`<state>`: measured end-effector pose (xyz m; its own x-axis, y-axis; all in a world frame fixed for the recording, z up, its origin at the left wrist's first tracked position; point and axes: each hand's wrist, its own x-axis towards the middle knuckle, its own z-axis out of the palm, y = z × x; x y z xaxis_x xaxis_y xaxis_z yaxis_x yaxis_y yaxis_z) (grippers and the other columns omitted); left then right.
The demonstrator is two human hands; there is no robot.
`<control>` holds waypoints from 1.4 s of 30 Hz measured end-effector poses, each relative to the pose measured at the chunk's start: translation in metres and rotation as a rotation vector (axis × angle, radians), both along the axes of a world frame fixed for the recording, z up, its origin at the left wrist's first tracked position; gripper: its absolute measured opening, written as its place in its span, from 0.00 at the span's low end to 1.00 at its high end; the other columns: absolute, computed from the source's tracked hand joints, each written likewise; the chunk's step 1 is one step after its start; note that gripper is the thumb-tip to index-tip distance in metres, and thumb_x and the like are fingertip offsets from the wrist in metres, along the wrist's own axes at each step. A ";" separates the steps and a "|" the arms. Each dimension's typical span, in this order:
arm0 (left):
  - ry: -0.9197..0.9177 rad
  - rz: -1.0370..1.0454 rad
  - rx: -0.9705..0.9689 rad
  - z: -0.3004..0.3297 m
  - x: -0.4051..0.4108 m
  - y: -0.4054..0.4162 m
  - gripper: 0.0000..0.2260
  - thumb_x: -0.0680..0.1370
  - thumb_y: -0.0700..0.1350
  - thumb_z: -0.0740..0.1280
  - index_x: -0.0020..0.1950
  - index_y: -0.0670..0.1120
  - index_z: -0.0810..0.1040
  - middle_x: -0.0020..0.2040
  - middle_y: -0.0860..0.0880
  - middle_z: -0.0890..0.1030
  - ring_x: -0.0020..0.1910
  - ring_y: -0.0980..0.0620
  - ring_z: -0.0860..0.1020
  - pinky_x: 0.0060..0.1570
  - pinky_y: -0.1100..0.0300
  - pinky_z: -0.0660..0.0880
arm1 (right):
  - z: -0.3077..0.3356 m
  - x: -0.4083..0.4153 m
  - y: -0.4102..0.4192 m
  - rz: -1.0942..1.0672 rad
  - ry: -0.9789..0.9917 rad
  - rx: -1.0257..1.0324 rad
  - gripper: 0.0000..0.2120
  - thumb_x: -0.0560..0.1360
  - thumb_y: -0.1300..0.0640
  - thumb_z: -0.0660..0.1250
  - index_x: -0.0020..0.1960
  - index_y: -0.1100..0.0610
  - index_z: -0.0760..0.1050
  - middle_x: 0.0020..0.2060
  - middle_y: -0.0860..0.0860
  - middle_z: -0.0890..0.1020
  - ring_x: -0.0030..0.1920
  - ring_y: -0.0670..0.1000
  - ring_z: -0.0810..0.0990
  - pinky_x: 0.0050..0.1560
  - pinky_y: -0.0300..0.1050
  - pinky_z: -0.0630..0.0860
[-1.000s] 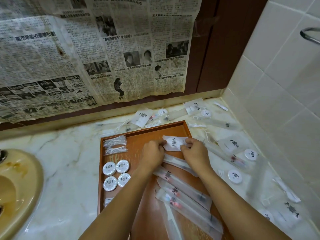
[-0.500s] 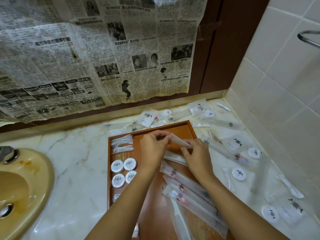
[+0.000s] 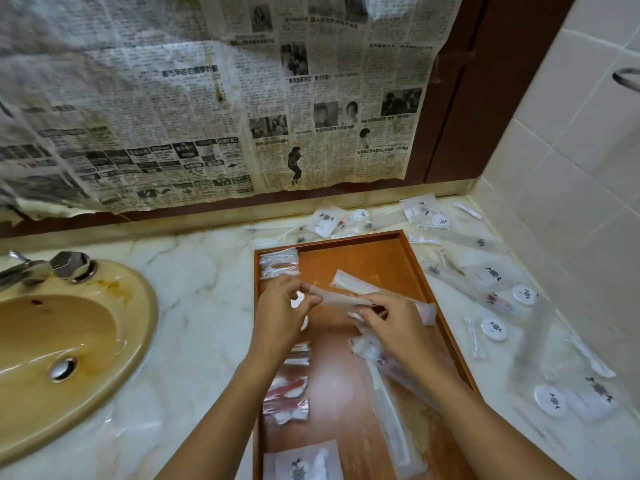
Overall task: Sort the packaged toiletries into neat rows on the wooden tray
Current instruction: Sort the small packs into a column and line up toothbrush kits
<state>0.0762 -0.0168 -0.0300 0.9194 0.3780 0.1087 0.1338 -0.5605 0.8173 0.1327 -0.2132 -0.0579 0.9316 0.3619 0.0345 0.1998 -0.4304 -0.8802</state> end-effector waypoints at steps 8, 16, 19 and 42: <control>0.011 -0.004 0.017 -0.015 -0.091 0.018 0.09 0.74 0.40 0.73 0.42 0.55 0.81 0.40 0.58 0.79 0.43 0.60 0.77 0.42 0.71 0.69 | -0.007 -0.060 0.010 0.116 -0.068 -0.073 0.11 0.76 0.61 0.69 0.53 0.46 0.84 0.46 0.38 0.83 0.50 0.36 0.79 0.49 0.29 0.72; -0.008 -0.050 0.071 -0.048 -0.165 0.016 0.16 0.75 0.40 0.73 0.45 0.63 0.77 0.42 0.60 0.77 0.44 0.59 0.77 0.43 0.71 0.71 | -0.014 -0.124 0.003 0.155 -0.020 -0.072 0.17 0.76 0.63 0.68 0.53 0.40 0.81 0.47 0.37 0.82 0.52 0.36 0.78 0.52 0.27 0.72; 0.004 -0.040 0.096 -0.056 -0.185 0.012 0.12 0.76 0.42 0.72 0.46 0.60 0.77 0.43 0.59 0.77 0.45 0.60 0.77 0.43 0.67 0.74 | -0.018 -0.143 0.001 0.145 -0.036 -0.090 0.14 0.76 0.63 0.68 0.54 0.45 0.83 0.48 0.36 0.81 0.54 0.35 0.77 0.54 0.27 0.72; -0.060 -0.040 0.147 -0.098 -0.220 -0.004 0.11 0.79 0.38 0.62 0.50 0.53 0.79 0.60 0.68 0.71 0.61 0.62 0.72 0.57 0.72 0.70 | -0.064 -0.174 -0.011 0.297 -0.190 -0.311 0.22 0.74 0.65 0.61 0.63 0.49 0.79 0.56 0.42 0.76 0.60 0.38 0.70 0.65 0.32 0.64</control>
<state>-0.1441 -0.0212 -0.1277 0.9238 0.3167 0.2152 0.0622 -0.6788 0.7317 -0.0415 -0.2242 -0.1215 0.7737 0.6321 0.0418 0.4992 -0.5678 -0.6545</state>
